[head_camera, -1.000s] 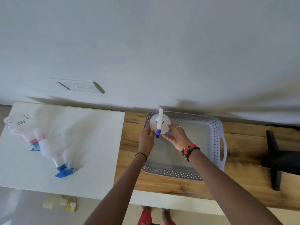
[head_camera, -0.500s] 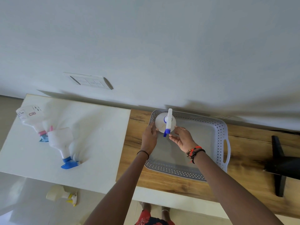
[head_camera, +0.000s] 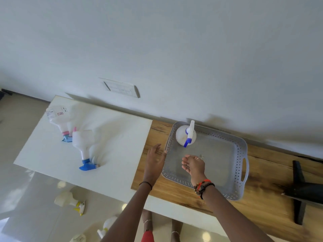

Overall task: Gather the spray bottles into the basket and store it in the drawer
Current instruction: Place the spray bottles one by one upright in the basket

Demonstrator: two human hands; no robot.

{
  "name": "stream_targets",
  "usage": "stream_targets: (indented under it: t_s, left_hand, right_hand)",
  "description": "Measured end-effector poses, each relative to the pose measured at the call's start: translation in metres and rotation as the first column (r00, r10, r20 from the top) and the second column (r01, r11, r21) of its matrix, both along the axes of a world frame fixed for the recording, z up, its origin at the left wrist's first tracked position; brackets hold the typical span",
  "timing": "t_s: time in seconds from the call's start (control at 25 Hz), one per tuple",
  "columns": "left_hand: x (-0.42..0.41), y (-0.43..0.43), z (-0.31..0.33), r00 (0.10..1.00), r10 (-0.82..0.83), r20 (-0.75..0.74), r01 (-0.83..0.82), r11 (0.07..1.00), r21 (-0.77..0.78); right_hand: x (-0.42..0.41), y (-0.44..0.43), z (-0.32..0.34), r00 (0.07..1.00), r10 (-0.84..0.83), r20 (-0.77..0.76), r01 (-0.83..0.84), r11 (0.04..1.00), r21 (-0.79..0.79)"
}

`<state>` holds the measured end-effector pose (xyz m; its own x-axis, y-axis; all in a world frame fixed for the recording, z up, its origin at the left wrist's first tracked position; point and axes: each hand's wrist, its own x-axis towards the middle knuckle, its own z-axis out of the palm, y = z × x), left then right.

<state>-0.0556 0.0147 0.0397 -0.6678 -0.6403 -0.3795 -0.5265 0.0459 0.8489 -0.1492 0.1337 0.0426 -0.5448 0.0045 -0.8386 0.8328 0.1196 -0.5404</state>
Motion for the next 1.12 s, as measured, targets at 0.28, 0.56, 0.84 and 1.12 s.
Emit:
stream_targets:
  t_s: [0.28,0.56,0.84,1.12]
  left_hand:
    - [0.101,-0.063,0.003,0.990,0.133,0.051,-0.128,0.987,-0.099]
    - [0.173,-0.174,0.002,0.933,0.343,0.105,-0.314,0.923,-0.224]
    - [0.189,-0.275,-0.013,0.901,0.397,0.173,-0.374,0.915,-0.150]
    - [0.174,-0.341,-0.040,0.953,0.225,0.205,-0.233,0.972,0.017]
  right_hand:
    - [0.049,-0.057,0.016,0.983,0.186,-0.008,-0.186,0.981,-0.062]
    - [0.090,-0.156,0.007,0.900,0.436,-0.014,-0.434,0.894,-0.114]
    - [0.111,-0.273,-0.002,0.844,0.536,0.004,-0.530,0.834,-0.154]
    - [0.124,-0.360,-0.029,0.737,0.676,0.022,-0.668,0.733,-0.128]
